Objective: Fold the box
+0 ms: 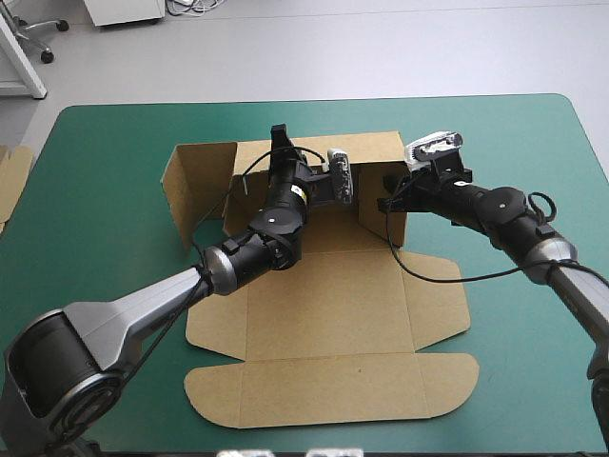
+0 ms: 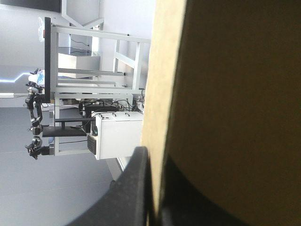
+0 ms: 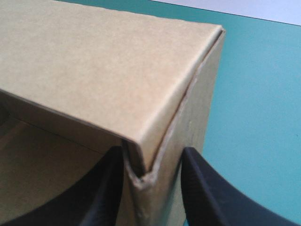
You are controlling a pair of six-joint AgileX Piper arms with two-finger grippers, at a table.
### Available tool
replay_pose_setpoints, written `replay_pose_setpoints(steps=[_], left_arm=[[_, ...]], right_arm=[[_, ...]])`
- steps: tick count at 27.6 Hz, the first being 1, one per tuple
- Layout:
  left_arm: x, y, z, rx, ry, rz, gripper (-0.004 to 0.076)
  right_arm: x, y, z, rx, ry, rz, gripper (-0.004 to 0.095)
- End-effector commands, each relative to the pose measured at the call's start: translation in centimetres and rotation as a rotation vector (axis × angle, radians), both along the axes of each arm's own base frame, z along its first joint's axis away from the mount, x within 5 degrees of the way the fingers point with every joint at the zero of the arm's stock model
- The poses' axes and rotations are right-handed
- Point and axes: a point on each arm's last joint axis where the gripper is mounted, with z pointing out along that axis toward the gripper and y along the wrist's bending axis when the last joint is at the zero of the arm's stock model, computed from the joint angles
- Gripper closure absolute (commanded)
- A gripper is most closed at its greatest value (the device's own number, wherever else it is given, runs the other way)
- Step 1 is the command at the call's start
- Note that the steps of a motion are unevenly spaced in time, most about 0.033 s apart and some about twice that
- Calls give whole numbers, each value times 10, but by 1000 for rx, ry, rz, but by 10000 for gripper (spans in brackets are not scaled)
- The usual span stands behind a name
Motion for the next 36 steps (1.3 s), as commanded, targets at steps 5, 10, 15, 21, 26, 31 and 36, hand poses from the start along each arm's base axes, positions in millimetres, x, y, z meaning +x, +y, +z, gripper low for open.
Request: replay_pose_setpoints(steps=[5,10,15,21,26,31,36], left_arm=[[-7,0,29,-74,-56,-31,737],[-7,0,29,-63,-57,-35,737],[-7,0,29,-63,-58,-35,737],[-7,0,29,-63,-58,-35,737],[-8,1,31,-70,-60,-36,720],[-19,2,45,-107,-72,-45,529],[-46,0,63,-197,-30,-73,432]], right_arm=[[-3,1,24,36,-60,10,712],[-5,2,23,21,-61,39,862],[-5,3,24,47,-54,33,942],[-4,3,25,85,-47,20,942],[-4,3,25,85,-48,18,942],[-4,2,26,86,-52,3,941],[-2,0,26,102,-48,-23,941]])
